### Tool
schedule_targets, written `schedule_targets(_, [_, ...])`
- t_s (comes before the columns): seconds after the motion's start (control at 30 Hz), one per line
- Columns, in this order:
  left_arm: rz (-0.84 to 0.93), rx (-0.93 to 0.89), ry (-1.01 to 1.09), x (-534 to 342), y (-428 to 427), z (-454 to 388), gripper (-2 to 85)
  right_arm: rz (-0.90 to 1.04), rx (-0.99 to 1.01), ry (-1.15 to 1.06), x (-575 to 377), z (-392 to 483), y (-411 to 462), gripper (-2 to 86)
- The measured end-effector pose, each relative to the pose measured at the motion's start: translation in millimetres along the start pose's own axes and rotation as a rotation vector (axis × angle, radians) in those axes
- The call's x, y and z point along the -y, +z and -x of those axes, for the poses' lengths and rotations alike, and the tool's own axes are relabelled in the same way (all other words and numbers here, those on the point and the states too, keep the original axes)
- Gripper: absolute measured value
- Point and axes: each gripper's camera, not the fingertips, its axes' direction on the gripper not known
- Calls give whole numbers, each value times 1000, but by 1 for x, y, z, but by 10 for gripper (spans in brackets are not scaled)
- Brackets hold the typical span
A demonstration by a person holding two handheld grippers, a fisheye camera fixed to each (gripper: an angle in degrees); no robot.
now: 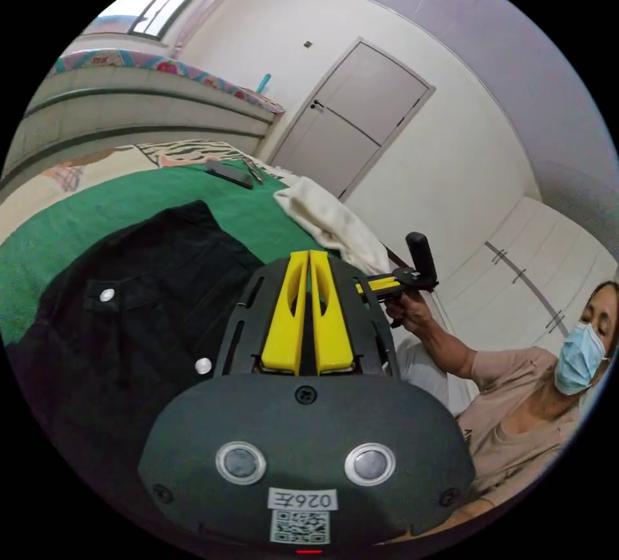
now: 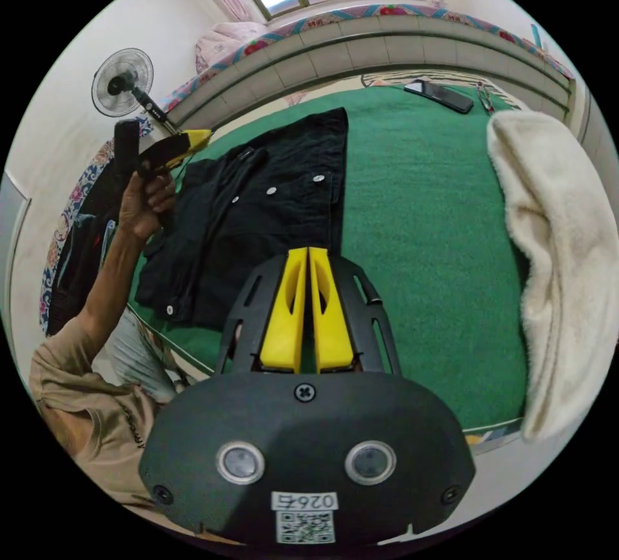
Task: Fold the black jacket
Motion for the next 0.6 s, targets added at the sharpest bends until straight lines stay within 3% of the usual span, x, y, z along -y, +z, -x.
schedule_targets(0.07, [30, -21, -17, 9, 24, 6, -9, -21, 19, 8, 3, -10, -7, 18])
schedule_targets(0.23, [216, 244, -106, 37, 79, 30, -2, 44, 51, 63, 10, -36, -3, 63])
schedule_targets(0.43, [441, 285, -191, 56, 141, 52, 26, 107, 116, 110, 10, -53, 9, 90])
schedule_targets(0.6, [402, 317, -134, 57, 142, 48, 28, 118, 36, 56, 5, -38, 6, 89])
